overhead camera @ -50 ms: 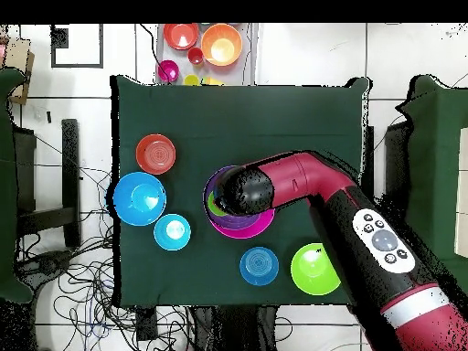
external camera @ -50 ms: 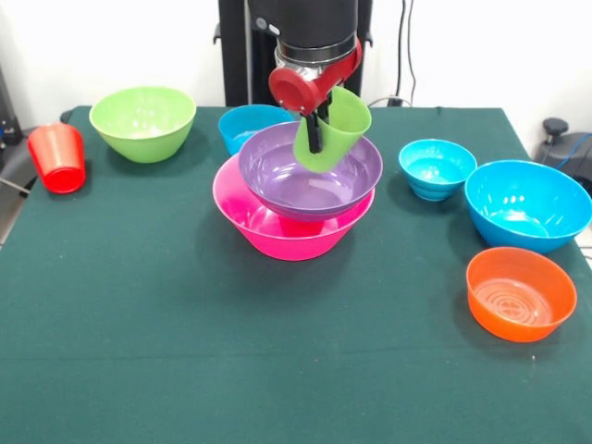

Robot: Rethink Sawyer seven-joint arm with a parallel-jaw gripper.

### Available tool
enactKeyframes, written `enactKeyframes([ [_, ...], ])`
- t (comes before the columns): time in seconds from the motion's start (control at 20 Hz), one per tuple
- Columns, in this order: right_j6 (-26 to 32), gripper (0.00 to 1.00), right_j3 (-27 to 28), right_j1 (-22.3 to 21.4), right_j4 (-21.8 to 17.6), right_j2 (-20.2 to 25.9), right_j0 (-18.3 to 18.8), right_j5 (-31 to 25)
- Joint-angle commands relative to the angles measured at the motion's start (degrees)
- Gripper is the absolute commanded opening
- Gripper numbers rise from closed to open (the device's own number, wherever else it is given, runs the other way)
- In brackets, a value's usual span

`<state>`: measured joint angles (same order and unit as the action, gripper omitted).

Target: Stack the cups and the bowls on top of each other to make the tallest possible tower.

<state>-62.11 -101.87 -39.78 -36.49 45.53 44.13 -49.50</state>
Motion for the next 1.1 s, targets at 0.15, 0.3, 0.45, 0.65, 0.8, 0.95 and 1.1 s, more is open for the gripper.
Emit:
enactKeyframes([
  [0.15, 4.49, 0.00, 4.10, 4.62, -2.76, -2.03, -0.79, -0.60],
  [0.3, 5.48, 0.00, 5.29, 5.17, -3.45, -2.19, -0.79, -1.08],
  [0.45, 6.38, 0.00, 5.79, 5.13, -3.70, -2.08, -0.51, -1.57],
  [0.65, 7.44, 0.00, 6.80, 5.53, -4.13, -2.09, -0.38, -2.23],
  [0.8, 8.45, 0.00, 7.34, 5.51, -4.12, -1.97, -0.03, -3.06],
  [0.95, 9.34, 0.00, 8.17, 5.47, -4.14, -1.94, 0.10, -4.11],
  [1.1, 9.58, 1.00, 8.80, 5.28, -4.69, -2.50, -0.04, -5.11],
])
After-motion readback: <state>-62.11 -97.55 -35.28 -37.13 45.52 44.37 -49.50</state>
